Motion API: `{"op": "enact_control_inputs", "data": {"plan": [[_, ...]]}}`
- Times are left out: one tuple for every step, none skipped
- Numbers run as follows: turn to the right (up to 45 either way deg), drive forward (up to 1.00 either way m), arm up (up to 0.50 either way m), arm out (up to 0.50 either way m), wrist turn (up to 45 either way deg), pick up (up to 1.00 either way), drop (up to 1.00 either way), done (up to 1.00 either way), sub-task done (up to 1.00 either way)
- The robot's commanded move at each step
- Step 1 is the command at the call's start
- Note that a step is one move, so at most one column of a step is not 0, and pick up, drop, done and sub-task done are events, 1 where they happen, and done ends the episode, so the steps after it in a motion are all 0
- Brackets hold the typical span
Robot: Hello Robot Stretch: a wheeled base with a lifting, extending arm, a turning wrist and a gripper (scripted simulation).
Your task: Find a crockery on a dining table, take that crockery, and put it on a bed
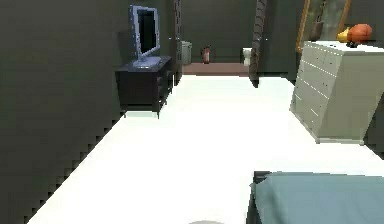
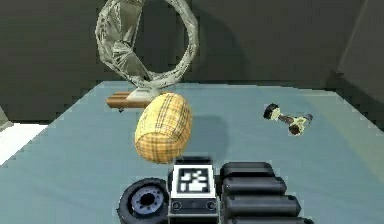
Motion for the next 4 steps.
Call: {"op": "enact_control_inputs", "data": {"plan": [[42.0,0.0,0.0,0.0,0.0,0.0,0.0,0.0,0.0],[-45.0,0.0,0.0,0.0,0.0,0.0,0.0,0.0,0.0],[-15.0,0.0,0.0,0.0,0.0,0.0,0.0,0.0,0.0],[27.0,0.0,0.0,0.0,0.0,0.0,0.0,0.0,0.0]]}}
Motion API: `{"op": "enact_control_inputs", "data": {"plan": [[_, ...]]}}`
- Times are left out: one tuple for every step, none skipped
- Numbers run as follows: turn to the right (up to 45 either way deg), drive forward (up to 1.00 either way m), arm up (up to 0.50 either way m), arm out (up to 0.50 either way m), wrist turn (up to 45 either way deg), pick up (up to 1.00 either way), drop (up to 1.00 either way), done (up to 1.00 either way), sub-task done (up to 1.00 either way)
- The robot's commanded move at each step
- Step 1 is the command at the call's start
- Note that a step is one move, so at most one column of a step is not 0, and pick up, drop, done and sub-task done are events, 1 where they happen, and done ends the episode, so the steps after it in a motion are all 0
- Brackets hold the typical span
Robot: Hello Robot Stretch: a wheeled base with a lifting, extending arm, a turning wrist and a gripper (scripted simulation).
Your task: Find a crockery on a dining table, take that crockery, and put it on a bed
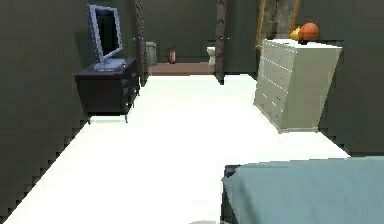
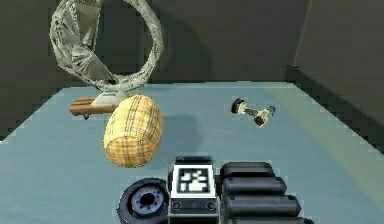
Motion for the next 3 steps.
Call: {"op": "enact_control_inputs", "data": {"plan": [[0.0,0.35,0.0,0.0,0.0,0.0,0.0,0.0,0.0],[9.0,0.0,0.0,0.0,0.0,0.0,0.0,0.0,0.0],[0.0,0.0,0.0,0.48,0.0,0.0,0.0,0.0,0.0]]}}
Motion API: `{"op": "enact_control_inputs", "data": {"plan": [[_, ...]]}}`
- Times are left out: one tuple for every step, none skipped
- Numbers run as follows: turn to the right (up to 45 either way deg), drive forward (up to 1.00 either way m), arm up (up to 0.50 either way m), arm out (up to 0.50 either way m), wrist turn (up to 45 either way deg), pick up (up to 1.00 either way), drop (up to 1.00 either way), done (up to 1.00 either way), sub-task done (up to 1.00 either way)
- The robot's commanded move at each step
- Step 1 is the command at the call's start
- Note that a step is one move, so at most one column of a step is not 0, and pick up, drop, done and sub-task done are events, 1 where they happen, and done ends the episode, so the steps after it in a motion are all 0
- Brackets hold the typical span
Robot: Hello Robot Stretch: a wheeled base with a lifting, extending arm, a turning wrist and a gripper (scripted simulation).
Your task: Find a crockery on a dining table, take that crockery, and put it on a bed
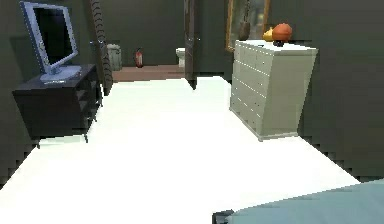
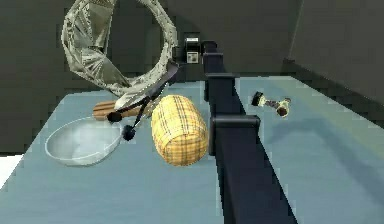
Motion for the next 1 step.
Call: {"op": "enact_control_inputs", "data": {"plan": [[0.0,0.0,0.0,0.0,45.0,0.0,0.0,0.0,0.0]]}}
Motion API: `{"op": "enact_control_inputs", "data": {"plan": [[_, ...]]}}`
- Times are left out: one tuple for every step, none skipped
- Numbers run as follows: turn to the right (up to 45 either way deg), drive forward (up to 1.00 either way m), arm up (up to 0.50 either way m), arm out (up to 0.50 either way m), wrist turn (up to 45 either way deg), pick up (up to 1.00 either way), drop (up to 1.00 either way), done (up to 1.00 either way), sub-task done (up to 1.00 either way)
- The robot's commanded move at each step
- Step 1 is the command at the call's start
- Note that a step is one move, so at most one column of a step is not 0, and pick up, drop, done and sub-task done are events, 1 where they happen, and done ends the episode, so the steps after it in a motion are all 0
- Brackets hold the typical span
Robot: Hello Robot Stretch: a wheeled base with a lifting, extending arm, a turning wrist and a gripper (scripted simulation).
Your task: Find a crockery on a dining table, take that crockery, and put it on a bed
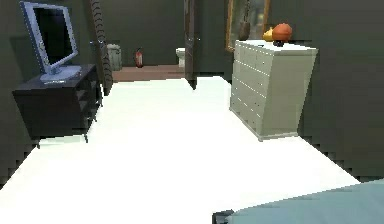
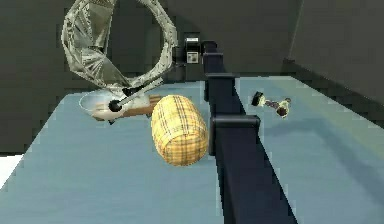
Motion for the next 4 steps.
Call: {"op": "enact_control_inputs", "data": {"plan": [[0.0,0.0,0.0,0.0,45.0,0.0,0.0,0.0,0.0],[0.0,0.0,0.0,0.0,36.0,0.0,0.0,0.0,0.0],[0.0,0.0,-0.14,0.0,0.0,0.0,0.0,0.0,0.0],[0.0,0.0,-0.32,0.0,0.0,0.0,0.0,0.0,0.0]]}}
